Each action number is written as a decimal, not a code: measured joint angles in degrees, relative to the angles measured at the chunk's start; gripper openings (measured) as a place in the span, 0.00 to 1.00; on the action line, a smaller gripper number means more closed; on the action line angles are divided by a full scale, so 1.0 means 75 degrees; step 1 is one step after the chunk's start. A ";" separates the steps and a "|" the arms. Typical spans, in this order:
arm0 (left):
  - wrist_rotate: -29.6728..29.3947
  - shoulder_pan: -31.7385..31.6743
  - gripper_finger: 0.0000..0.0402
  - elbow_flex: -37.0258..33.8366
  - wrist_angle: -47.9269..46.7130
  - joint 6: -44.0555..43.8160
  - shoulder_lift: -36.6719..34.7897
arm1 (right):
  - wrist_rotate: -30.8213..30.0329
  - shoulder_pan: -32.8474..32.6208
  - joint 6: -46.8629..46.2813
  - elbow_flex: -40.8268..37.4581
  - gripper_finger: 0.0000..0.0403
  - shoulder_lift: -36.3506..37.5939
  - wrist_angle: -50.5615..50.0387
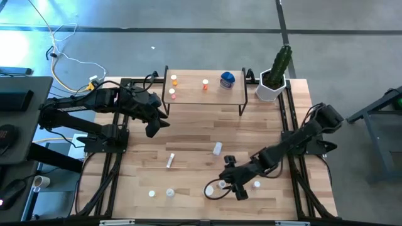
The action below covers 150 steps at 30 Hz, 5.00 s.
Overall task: Pick and place medicine bottles onto shelf by color
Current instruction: Put the bottom right transparent pill bottle on the shelf, then put the yellow pill bottle on the shelf
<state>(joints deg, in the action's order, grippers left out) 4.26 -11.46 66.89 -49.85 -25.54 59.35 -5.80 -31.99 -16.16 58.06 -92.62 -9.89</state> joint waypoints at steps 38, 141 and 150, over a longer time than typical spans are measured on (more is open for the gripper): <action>0.0002 -0.0003 0.51 0.0000 -0.0002 0.0026 0.0000 | 0.0017 0.0015 -0.1464 0.0003 0.29 -0.1241 0.0291; 0.0063 -0.0664 0.56 0.0000 -0.0010 0.0420 0.0070 | -0.0582 0.7618 0.1455 0.1099 0.51 0.2139 -0.3504; 0.0063 -0.0664 0.59 0.0000 -0.0178 0.0423 0.0070 | -0.0713 0.7708 0.1228 0.1719 0.51 0.2142 -0.3679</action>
<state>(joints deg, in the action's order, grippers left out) 4.73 -16.45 66.89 -51.19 -22.37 59.88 -11.15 25.82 -6.96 70.95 -76.55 -37.48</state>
